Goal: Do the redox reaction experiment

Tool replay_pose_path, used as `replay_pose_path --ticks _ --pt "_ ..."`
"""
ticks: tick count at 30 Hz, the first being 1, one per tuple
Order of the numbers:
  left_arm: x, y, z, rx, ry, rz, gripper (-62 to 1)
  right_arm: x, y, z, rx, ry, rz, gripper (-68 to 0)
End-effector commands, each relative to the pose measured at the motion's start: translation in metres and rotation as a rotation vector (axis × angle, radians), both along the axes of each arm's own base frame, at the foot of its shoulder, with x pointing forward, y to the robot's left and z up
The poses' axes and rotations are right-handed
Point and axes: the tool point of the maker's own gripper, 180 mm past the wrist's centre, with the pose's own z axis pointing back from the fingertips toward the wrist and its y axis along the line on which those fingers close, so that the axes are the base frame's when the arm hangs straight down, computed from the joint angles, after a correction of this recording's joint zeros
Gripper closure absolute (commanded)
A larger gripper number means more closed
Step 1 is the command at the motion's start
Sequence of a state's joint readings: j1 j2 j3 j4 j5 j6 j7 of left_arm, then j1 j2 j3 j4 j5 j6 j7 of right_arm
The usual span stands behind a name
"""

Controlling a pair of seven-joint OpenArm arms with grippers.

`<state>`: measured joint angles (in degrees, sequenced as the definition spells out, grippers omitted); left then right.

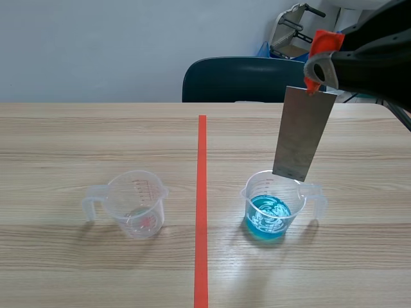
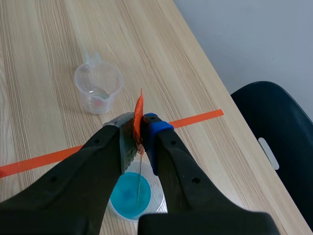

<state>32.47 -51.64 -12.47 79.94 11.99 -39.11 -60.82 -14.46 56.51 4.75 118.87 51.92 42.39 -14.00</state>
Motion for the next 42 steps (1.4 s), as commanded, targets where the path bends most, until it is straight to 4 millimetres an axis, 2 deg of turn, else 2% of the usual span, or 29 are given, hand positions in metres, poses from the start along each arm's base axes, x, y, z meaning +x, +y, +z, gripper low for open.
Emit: replay_pose_path --ticks 1,6,11,20,26,34,42 --pt "0.007 -0.009 0.009 -0.053 -0.023 -0.008 -1.7 -0.002 0.005 0.007 0.024 -0.015 0.018 -1.0" --pt "0.026 -0.040 0.009 -0.114 -0.024 -0.037 -1.7 -0.002 0.005 0.007 0.025 -0.015 0.018 -1.0" --pt "0.038 -0.076 -0.001 -0.114 -0.017 -0.081 -1.7 -0.002 0.005 0.008 0.029 -0.017 0.020 -1.0" --pt "0.046 -0.143 -0.001 -0.210 0.012 -0.146 -1.7 -0.002 0.006 0.010 0.041 -0.022 0.024 -1.0" --pt "0.049 -0.180 -0.007 -0.215 0.039 -0.154 -1.7 -0.002 0.006 0.010 0.041 -0.022 0.024 -1.0" --pt "0.047 -0.208 -0.012 -0.229 0.063 -0.147 -1.7 -0.002 0.006 0.010 0.040 -0.022 0.024 -1.0" --pt "0.046 -0.225 -0.018 -0.240 0.071 -0.125 -1.7 -0.002 0.006 0.010 0.040 -0.022 0.024 -1.0"
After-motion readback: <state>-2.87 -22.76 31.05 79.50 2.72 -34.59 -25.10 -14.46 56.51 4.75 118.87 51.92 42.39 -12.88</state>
